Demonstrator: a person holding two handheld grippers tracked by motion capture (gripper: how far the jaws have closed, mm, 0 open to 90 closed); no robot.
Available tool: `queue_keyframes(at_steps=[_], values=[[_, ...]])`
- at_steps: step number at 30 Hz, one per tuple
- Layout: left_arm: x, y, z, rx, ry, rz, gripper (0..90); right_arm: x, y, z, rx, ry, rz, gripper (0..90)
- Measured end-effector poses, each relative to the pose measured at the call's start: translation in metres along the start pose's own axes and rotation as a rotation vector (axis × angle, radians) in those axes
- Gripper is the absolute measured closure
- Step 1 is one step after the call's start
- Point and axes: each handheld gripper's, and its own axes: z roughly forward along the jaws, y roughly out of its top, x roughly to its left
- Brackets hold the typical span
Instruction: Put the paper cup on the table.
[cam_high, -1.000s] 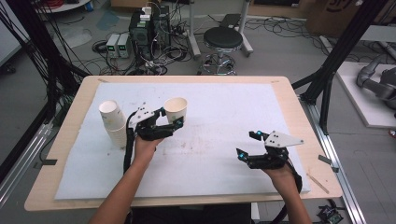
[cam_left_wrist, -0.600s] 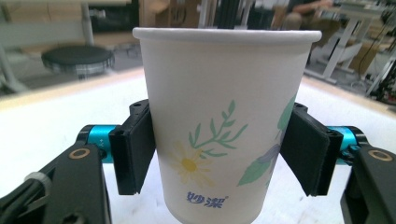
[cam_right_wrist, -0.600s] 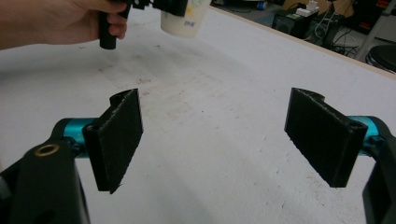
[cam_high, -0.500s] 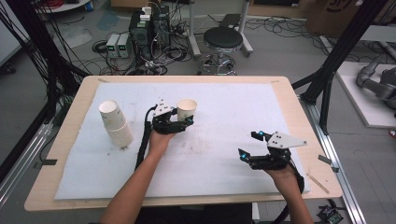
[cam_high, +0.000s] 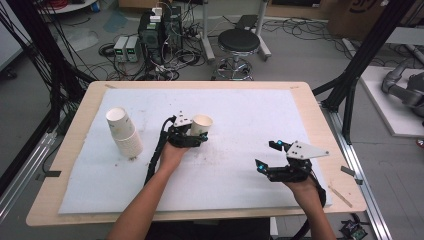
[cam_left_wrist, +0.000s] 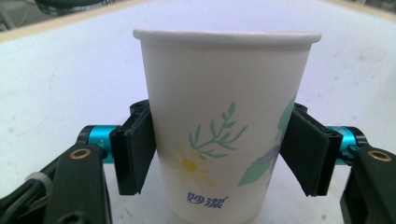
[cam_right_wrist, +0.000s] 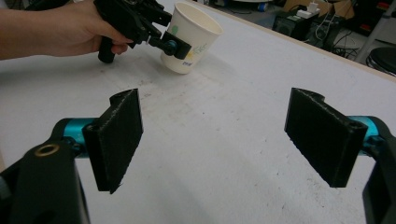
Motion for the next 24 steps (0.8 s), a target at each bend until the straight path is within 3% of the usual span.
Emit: queue_keyframes(at_steps=[3, 10, 18, 20, 24], values=[[-0.002, 0.0, -0.003, 0.016, 0.006, 0.015, 31.4, 0.0, 0.0, 0.0, 0.001, 0.001, 0.001, 19.5], [-0.002, -0.009, -0.016, 0.068, 0.01, 0.011, 30.6, 0.001, -0.001, -0.001, 0.006, 0.002, 0.004, 19.5], [-0.004, -0.008, -0.021, 0.088, 0.006, -0.003, 27.0, 0.0, -0.001, -0.002, 0.007, 0.005, 0.005, 19.5], [-0.003, -0.009, -0.026, 0.061, 0.0, -0.018, 21.9, 0.0, -0.002, -0.002, 0.01, 0.003, 0.006, 19.5], [-0.002, -0.012, -0.039, 0.002, -0.019, -0.036, 21.2, 0.0, -0.003, -0.003, 0.011, 0.004, 0.008, 19.5]])
